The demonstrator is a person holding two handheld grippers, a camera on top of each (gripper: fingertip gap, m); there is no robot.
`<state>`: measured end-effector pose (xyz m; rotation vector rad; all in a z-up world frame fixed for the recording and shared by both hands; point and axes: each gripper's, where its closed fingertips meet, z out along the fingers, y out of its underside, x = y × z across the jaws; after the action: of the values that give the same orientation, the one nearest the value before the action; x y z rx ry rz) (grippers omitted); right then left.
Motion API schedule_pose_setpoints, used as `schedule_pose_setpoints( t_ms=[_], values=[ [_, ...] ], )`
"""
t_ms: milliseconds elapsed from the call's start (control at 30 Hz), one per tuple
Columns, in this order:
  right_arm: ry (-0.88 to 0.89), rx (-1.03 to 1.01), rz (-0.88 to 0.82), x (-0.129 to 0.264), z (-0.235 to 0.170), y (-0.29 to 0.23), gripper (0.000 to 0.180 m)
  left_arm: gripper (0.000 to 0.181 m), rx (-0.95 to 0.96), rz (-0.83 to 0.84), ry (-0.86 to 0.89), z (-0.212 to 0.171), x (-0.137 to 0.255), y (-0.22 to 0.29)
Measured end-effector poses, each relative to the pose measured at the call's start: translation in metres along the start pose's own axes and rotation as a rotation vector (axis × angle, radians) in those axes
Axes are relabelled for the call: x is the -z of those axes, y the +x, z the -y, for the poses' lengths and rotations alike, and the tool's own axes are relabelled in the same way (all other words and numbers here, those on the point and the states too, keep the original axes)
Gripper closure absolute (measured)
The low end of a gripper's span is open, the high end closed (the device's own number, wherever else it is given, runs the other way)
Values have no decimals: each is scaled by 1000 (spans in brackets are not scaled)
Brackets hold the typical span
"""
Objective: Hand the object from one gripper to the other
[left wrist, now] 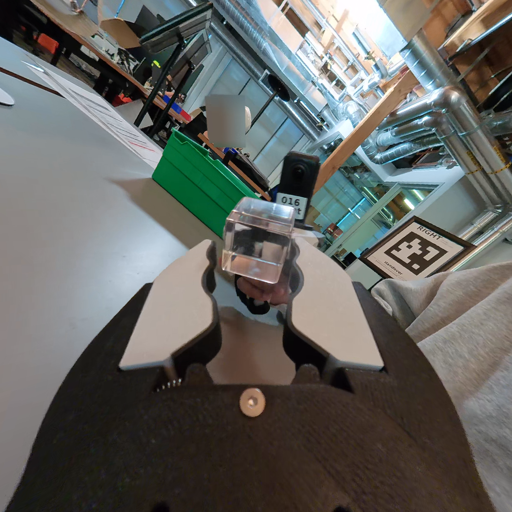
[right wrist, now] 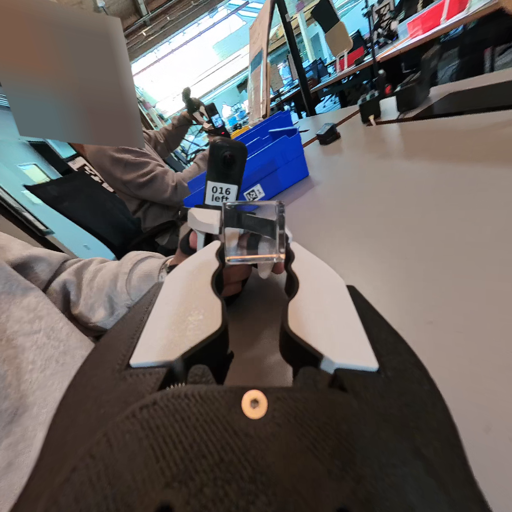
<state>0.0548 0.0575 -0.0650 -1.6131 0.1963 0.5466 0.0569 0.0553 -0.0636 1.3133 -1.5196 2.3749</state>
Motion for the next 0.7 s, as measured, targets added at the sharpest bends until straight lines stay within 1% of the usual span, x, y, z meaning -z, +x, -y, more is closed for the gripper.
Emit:
schedule_pose_setpoints(
  t_ms=[67,233,367,433,567,700],
  values=[
    [-8,58,-50,4,3,4,138,119,10,17,11,2,1,-4],
    [-74,272,-253,14,8,21,138,106,74,45,13,1,3,-13],
    [-239,575,-495,23,4,39,138,100,173,56,-21,-8,1,-22],
    [-331,743,-577,23,0,42,138,100,184,78,-39,-12,1,-26],
    [-498,1036,-634,12,-17,37,138,100,132,144,-110,-21,-1,-30],
    [-603,1296,-638,1,-30,28,137,108,98,177,-155,-26,-1,-32]
  ],
)
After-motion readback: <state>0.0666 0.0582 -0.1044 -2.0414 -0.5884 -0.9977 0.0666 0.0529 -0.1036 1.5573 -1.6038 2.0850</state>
